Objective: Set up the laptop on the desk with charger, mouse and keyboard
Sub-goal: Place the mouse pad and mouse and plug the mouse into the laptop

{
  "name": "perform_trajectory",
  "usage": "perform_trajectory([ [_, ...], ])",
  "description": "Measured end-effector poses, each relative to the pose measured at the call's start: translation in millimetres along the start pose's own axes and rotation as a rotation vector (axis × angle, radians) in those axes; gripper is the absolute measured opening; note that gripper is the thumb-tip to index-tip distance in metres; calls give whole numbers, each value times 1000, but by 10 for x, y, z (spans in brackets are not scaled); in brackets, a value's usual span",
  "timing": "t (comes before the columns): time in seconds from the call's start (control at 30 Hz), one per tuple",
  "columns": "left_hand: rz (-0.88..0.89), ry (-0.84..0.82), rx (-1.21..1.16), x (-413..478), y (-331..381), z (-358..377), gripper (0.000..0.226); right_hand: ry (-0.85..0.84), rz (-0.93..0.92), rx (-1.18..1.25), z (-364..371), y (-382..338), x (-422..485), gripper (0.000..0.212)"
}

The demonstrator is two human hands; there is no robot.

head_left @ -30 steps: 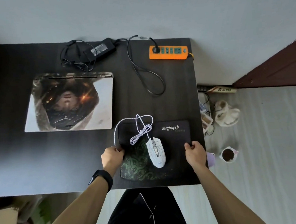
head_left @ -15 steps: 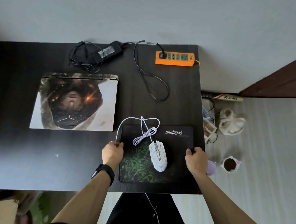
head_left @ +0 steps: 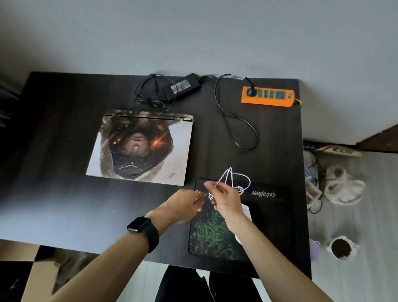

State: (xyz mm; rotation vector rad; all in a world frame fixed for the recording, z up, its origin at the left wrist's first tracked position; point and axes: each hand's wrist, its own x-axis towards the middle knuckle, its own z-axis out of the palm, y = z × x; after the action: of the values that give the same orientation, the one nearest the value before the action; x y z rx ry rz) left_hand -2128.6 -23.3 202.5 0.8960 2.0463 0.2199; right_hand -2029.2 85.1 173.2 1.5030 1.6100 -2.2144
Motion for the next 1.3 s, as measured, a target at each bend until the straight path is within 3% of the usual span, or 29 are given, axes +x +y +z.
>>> perform_trajectory([
  [0.07,-27,32,-73,-34,-77,-132,25,31,11,105,74,-134,87,12],
  [0.2,-98,328,-578,-68,-274,-310,7,199,33,352,106,-363,221,8],
  [0.3,-82,467,-830,-9,-338,-413,12,217,46,459,134,-438,214,6],
  [0.43,-17,319,-925,31,-316,-468,13,235,39,489,227,-420,112,17],
  [0.53,-3,276,-1003,33,-342,-495,13,308,41,493,293,-387,47,12],
  [0.63,50,354,-933,39,-379,-551,14,327,74,575,358,-399,-8,13],
  [0.83,268,480,-635,-160,-289,-799,9,60,183,767,547,-453,-137,12],
  [1.1,464,671,-360,-143,-466,-854,15,28,205,830,738,-576,-109,11],
  [1.2,332,652,-397,-122,-515,-909,11,37,206,801,743,-604,-119,12],
  [1.3,89,499,-592,-16,-603,-931,13,40,198,766,743,-590,-136,9],
])
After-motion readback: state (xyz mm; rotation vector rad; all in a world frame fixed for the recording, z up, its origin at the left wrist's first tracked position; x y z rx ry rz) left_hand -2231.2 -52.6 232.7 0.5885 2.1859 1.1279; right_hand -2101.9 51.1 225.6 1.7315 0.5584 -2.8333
